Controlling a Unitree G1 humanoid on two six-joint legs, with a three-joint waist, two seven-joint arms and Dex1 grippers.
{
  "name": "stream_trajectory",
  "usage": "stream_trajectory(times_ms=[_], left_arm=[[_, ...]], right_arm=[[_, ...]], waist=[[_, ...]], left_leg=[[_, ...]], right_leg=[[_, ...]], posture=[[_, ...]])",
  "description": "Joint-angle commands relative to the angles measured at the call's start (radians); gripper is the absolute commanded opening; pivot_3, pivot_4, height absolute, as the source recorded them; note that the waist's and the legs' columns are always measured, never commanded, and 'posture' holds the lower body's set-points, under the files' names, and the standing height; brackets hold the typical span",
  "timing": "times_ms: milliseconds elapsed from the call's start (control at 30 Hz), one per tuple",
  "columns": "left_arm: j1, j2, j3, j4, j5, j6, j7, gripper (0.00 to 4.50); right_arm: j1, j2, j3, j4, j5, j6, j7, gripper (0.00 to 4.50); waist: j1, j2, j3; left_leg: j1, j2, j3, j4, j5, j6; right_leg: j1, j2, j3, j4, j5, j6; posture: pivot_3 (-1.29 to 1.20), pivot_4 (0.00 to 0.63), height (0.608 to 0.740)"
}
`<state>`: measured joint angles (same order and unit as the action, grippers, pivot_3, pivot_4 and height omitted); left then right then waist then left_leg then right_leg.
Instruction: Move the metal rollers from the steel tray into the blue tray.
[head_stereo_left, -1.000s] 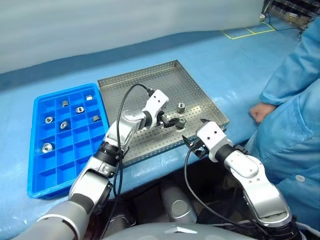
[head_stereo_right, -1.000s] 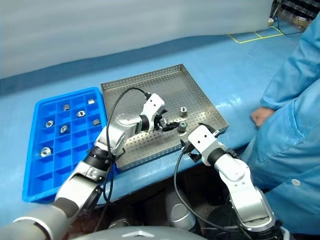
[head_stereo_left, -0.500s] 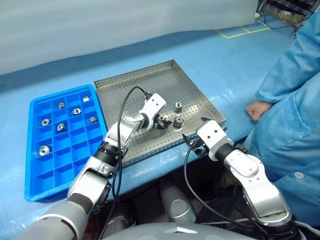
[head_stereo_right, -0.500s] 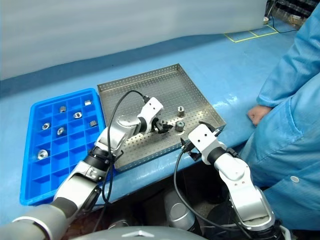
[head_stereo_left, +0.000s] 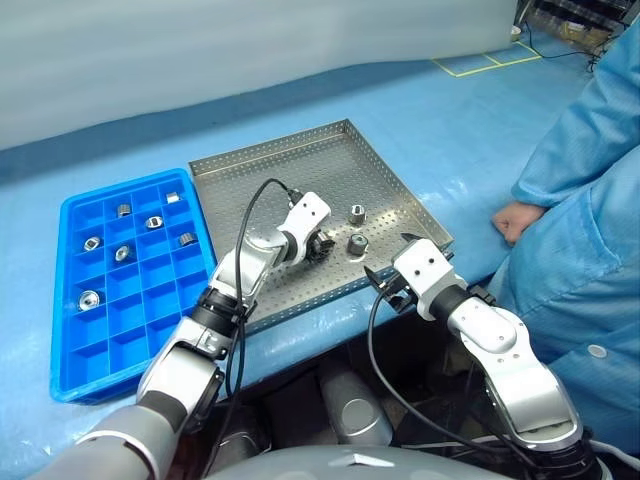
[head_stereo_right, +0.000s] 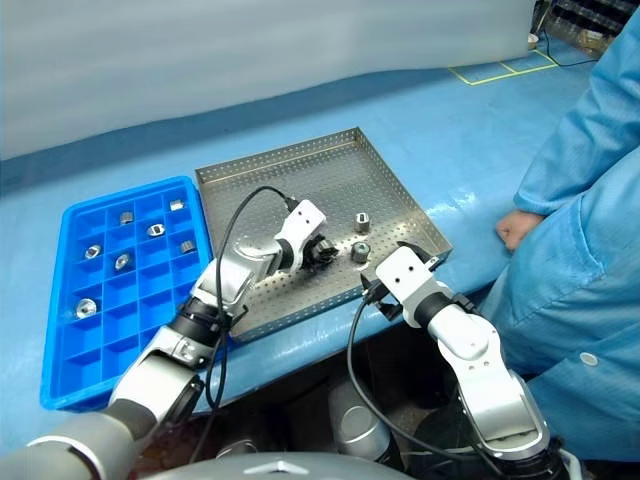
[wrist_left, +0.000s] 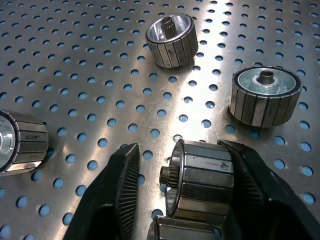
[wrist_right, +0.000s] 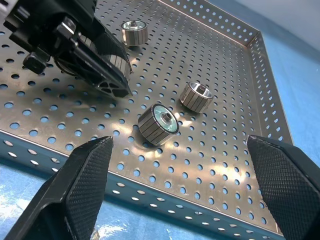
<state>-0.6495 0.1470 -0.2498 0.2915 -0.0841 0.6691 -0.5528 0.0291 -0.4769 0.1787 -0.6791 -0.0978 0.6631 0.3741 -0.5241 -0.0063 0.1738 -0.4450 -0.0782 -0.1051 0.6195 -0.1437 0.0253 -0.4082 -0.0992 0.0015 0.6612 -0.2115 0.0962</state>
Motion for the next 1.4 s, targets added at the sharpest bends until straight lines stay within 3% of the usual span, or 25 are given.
stream_trajectory(times_ms=[33,200,333,633,1000,1400], left_arm=[[-0.022,-0.021,0.133,-0.102,-0.114,0.012,-0.013,2.27],[-0.045,-0.040,0.387,-0.143,-0.341,0.131,0.018,2.27],[-0.056,-0.075,0.628,-0.158,-0.650,0.345,0.047,2.27],[0.001,-0.164,0.936,-0.125,-1.068,0.516,0.318,2.27],[0.090,-0.213,0.879,-0.185,-1.287,0.491,0.447,2.27],[0.162,-0.194,0.700,-0.269,-1.363,0.473,0.387,2.27]], right_arm=[[-0.010,0.000,-0.009,-0.024,-0.001,-0.012,0.003,4.50],[-0.024,0.003,-0.001,-0.013,0.001,-0.021,0.006,4.50],[-0.034,0.012,-0.002,-0.008,0.013,-0.032,0.014,4.50],[-0.057,0.041,0.008,0.016,0.037,-0.067,0.031,4.50],[-0.107,0.254,-0.072,-0.037,0.352,-0.195,0.077,4.50],[-0.168,0.326,-0.069,0.040,0.488,-0.136,0.035,4.50]], waist=[[0.001,0.000,0.000],[0.000,0.000,0.000],[0.004,0.000,0.000],[0.024,-0.001,0.000],[0.038,-0.005,0.001],[0.085,-0.005,0.001]], left_leg=[[0.000,0.000,0.000,0.000,0.000,0.000],[0.000,0.000,0.000,0.000,0.000,0.000],[0.000,0.000,0.000,0.000,0.003,0.005],[0.002,0.000,0.000,0.002,0.003,0.006],[0.006,0.000,0.000,0.002,0.000,0.001],[0.006,0.000,0.000,-0.001,0.000,0.001]], right_leg=[[0.000,0.000,0.000,0.000,0.000,0.000],[0.000,0.000,0.000,0.000,0.000,0.000],[0.001,0.001,-0.001,0.000,0.000,0.000],[0.004,0.001,-0.001,-0.001,0.001,0.002],[0.010,0.001,0.000,-0.003,-0.001,-0.002],[0.009,0.001,0.001,-0.005,-0.003,-0.006]], posture=[[-0.54,0.150,0.740],[-0.52,0.150,0.740],[-0.51,0.150,0.740],[-0.48,0.150,0.740],[-0.47,0.150,0.740],[-0.46,0.150,0.740]])
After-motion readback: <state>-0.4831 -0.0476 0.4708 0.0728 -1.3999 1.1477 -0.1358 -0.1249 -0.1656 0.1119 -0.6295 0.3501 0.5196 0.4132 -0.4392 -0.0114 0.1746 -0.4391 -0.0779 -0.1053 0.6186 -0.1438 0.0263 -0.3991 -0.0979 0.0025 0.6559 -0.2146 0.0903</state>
